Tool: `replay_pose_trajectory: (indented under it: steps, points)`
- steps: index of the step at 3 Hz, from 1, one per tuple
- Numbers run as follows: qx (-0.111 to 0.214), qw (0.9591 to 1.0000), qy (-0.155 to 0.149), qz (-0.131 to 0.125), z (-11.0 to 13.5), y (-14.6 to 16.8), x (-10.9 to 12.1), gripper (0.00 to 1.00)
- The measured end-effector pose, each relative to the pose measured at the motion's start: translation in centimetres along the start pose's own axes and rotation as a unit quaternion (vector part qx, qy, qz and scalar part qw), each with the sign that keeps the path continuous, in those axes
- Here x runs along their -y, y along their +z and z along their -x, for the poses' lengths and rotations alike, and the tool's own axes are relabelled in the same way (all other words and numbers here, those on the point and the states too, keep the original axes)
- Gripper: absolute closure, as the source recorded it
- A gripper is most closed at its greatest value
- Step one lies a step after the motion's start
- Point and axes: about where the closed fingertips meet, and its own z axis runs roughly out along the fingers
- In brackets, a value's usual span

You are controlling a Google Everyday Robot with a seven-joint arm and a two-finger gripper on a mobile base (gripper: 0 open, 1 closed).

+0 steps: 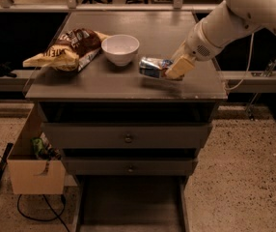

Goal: Place redbull can into bottom drawer

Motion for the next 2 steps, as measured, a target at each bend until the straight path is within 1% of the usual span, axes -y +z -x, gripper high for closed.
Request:
replay_pose_trajectory:
  steps: [1,2]
  points:
    - [0.02,0.9986,-0.025,-0.043,0.4,-6.5,-0.1,1.0]
    - [0.068,0.9931,-0.043,-0.085,-0.6,-13.9,-3.8,1.0]
